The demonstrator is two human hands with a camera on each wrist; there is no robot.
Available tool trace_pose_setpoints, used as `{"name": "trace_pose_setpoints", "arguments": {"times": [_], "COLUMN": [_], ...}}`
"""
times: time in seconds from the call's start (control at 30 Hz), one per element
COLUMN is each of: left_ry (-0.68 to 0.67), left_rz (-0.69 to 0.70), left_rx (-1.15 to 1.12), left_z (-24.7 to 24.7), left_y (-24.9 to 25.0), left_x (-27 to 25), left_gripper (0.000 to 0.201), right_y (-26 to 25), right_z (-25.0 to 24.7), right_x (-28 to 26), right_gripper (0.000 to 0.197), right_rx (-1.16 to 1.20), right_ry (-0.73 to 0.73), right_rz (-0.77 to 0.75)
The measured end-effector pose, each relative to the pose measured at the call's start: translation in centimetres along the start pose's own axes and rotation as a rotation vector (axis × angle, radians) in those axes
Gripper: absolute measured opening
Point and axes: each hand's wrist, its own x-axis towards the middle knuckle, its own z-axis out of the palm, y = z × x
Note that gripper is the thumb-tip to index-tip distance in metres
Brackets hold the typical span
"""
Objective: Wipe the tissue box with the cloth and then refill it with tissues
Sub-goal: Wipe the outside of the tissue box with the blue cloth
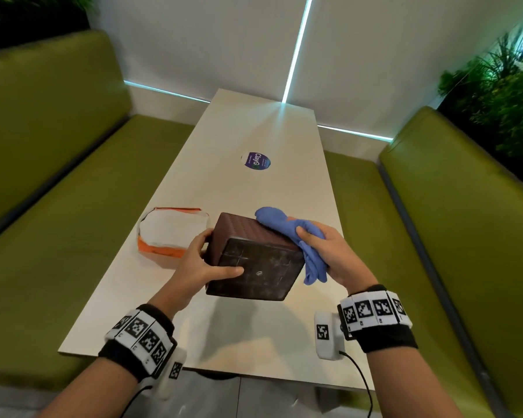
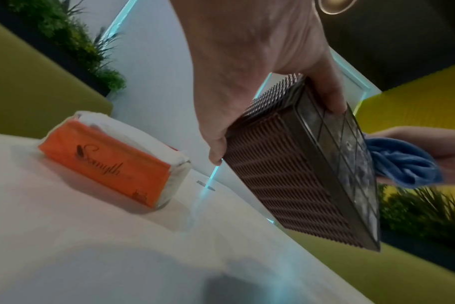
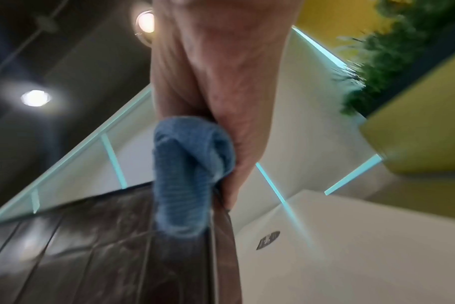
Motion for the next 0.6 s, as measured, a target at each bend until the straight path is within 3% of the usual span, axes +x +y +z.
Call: {"name": "trace_pose_setpoints", "arguments": {"times": [0.07,0.17,0.27,0.33,0.43,0.53,0.6], "left_ry": [0.029,0.037,0.017,0.042,0.040,0.013,-0.006], "left_rz": [0.052,0.144,0.182,0.151,0.085,0.005,-0.046], "left_rx": [0.099,0.185,0.098,0.034,-0.098,-0.175,-0.249], "left_z": [1.0,3.0,3.8,3.3,1.7,0.5,0.3], "left_y": [0.4,1.3,1.8,1.9,1.7,1.4,1.2], "left_x": [-0.1,-0.6,-1.0,-1.3,-1.4,-0.9,-0.8], "left_gripper": [0.114,0.095,0.080,0.084,0.103,0.108,0.107], "right_y": [-0.6,-2.7,-4.4,-4.6,-4.0,-2.8,-2.0], "right_z": [1.1,5.0,7.0,5.6,2.4,1.2,0.8], "right_x": [-0.6,-1.9,-2.5,-1.8,-0.2,0.5,0.1], "right_gripper": [0.028,0.034,0.033,0.028,0.030,0.037,0.037], "right_rx": [-0.213,-0.481,-0.527,-0.475,-0.442,-0.081,0.159], "right_ry": [-0.027,-0.044,-0.026,0.028,0.122,0.102,0.070], "right_rz": [-0.111,-0.313,-0.428,-0.384,-0.168,0.037,0.041]}}
